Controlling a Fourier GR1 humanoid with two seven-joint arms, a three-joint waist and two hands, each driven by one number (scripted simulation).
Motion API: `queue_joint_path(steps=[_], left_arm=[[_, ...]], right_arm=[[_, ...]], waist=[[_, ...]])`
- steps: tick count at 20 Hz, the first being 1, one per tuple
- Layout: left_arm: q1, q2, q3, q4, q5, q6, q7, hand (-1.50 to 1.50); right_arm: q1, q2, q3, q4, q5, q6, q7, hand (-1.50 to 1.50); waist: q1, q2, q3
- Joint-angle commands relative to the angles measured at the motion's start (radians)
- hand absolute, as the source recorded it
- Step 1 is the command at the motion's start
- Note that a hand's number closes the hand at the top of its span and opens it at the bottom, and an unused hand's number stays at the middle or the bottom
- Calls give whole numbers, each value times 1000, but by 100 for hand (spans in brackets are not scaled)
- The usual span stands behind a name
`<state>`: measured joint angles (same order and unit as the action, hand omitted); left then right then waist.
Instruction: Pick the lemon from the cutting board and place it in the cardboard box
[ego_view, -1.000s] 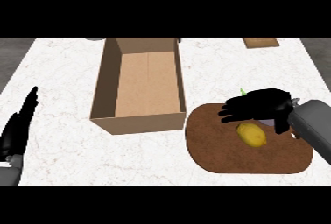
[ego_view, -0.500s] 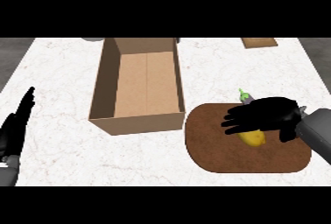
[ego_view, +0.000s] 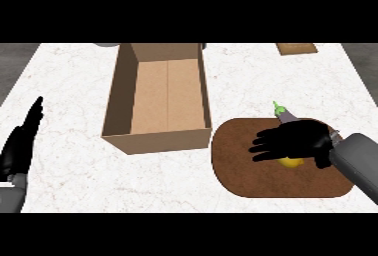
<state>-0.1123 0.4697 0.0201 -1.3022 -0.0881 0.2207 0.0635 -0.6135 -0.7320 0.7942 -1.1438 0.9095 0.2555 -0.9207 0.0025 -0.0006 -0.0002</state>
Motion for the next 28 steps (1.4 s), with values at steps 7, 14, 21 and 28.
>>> queue_joint_path(steps=[7,14,21,28], left_arm=[[-14,-15,25,13,-35,-21,6,0],[-61,-50,-5,19,-48,-29,-16,0],[-71,-52,-17,6,-58,-35,-24,0],[-81,-38,0,-2,-46,-52,-2,0]], right_arm=[[16,166,-131,79,45,-103,-23,150],[-207,307,-328,465,-29,-121,35,150],[-364,292,-498,690,-82,-256,93,150],[-485,266,-650,784,-193,-338,-42,150]], waist=[[2,1,0],[65,29,2],[101,45,4],[91,38,5]])
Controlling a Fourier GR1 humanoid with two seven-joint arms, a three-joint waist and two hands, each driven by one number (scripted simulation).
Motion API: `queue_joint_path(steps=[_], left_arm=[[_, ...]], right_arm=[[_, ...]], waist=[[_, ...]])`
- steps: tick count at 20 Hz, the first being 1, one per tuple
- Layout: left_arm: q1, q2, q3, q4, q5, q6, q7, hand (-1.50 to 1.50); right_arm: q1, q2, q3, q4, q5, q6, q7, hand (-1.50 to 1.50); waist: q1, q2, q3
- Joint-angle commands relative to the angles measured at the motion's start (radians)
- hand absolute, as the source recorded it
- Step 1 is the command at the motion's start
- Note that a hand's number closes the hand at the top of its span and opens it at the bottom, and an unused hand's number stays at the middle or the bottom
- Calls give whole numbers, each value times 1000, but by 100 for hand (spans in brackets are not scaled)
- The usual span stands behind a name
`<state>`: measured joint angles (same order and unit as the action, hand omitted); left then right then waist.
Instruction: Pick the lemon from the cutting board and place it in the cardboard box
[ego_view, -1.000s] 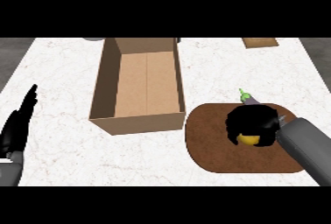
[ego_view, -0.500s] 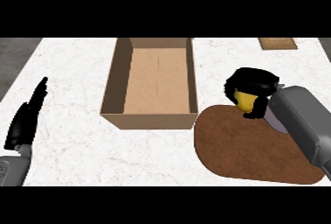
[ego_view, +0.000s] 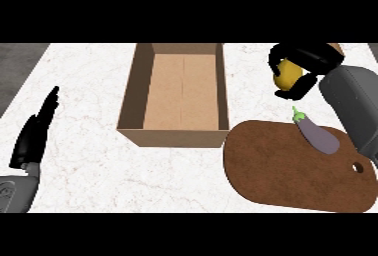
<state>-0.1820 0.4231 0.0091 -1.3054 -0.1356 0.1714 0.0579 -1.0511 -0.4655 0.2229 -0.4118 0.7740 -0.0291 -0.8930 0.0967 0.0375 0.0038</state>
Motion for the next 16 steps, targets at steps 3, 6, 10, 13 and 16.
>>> queue_joint_path(steps=[3,6,10,13,16], left_arm=[[-1,-8,-2,13,-6,-1,-1,0],[28,1,1,3,-19,5,-13,0],[21,13,28,9,-4,-6,-5,0],[-4,30,52,43,15,-32,-1,0],[15,-35,-1,-26,-22,20,37,0]], right_arm=[[-116,31,-112,58,-91,-52,-141,150],[-181,41,-127,88,-107,13,-190,150],[-211,72,-131,141,-118,98,-235,150],[-293,149,-141,145,-143,178,-156,150],[-343,231,-158,184,-163,197,-69,150]], waist=[[-5,-2,-1],[-11,-10,-2],[-24,-14,-3],[-38,-19,-4],[-28,-19,-4]])
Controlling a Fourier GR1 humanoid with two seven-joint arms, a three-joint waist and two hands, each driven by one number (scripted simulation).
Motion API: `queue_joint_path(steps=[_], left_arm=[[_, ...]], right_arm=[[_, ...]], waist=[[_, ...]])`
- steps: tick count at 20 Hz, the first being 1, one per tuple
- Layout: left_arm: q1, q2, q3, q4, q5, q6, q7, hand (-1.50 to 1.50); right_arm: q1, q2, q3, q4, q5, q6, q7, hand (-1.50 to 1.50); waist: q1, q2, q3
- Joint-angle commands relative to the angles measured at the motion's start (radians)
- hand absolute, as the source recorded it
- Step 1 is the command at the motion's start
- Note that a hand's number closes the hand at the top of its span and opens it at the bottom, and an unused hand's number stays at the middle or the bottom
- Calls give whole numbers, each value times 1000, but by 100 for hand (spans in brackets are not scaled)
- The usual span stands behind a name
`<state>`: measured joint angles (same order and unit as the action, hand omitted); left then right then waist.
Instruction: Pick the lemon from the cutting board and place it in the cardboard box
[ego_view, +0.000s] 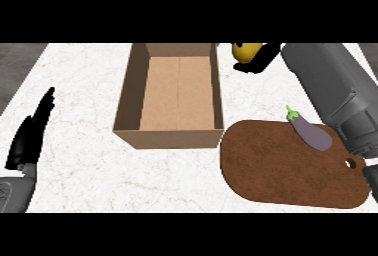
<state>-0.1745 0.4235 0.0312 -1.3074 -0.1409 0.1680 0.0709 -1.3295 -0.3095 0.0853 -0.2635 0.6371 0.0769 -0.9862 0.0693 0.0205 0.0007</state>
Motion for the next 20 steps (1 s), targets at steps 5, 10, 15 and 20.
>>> queue_joint_path(steps=[5,10,15,20], left_arm=[[13,4,27,23,-4,-1,-31,0],[22,17,26,-35,-5,-17,14,0],[-6,-4,14,-5,-24,-10,1,0],[-48,-7,6,17,-15,-44,-7,0]], right_arm=[[-129,141,-57,73,-56,116,120,150],[-144,270,-75,109,-69,88,237,150],[-220,307,-81,128,-83,123,321,150],[-175,309,-30,155,-78,42,334,150]], waist=[[-15,-3,-2],[-11,-3,-1],[3,2,-2],[53,14,-3]])
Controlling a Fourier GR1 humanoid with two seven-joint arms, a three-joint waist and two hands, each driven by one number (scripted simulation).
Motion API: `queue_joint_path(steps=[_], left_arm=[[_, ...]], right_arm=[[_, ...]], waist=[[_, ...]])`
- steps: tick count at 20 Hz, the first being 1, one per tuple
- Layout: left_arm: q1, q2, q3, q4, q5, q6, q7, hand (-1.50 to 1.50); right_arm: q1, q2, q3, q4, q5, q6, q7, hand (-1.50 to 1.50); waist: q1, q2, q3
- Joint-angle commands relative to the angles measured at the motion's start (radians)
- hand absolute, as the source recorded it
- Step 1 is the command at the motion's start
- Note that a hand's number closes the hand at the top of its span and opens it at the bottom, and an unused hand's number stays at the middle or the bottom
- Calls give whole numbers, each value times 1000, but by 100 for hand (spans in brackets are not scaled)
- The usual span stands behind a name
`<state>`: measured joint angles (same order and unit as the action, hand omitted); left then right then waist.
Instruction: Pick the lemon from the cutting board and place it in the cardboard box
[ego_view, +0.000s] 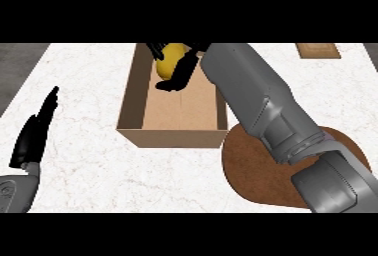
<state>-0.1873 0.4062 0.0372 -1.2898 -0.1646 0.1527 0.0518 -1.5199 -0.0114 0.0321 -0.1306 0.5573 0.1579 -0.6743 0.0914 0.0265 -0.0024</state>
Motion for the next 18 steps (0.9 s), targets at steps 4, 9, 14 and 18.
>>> queue_joint_path(steps=[4,9,14,18], left_arm=[[-79,5,-17,3,-11,-29,35,0],[-72,-31,-37,16,-18,-21,20,0],[-112,-68,-74,26,-55,4,30,0],[-89,-12,-26,32,-22,-34,-12,0]], right_arm=[[23,11,53,29,3,-109,94,150],[38,11,37,78,-36,-16,183,-150],[56,11,19,46,-81,-6,158,-150],[108,11,-11,13,-131,-42,59,-150]], waist=[[51,9,-1],[72,15,-1],[96,19,0],[93,20,1]])
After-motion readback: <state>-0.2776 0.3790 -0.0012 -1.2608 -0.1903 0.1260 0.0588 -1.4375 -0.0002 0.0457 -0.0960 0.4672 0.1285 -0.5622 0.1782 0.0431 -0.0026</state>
